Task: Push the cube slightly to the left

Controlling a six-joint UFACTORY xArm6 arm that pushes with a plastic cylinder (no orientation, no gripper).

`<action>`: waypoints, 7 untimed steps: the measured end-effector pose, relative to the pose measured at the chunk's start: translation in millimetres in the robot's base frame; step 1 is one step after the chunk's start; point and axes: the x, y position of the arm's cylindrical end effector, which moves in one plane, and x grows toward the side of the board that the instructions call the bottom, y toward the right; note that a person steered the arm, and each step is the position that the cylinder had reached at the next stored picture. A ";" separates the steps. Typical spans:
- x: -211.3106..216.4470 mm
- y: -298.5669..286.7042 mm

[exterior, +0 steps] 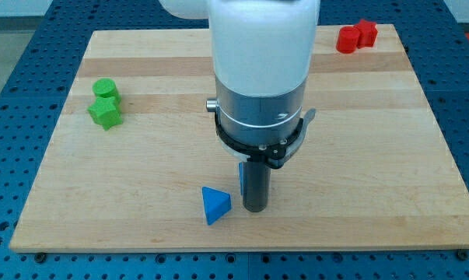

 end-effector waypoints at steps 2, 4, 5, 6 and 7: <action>0.0 38.6; -15.1 60.3; -18.9 59.2; -18.9 43.7; -18.9 25.6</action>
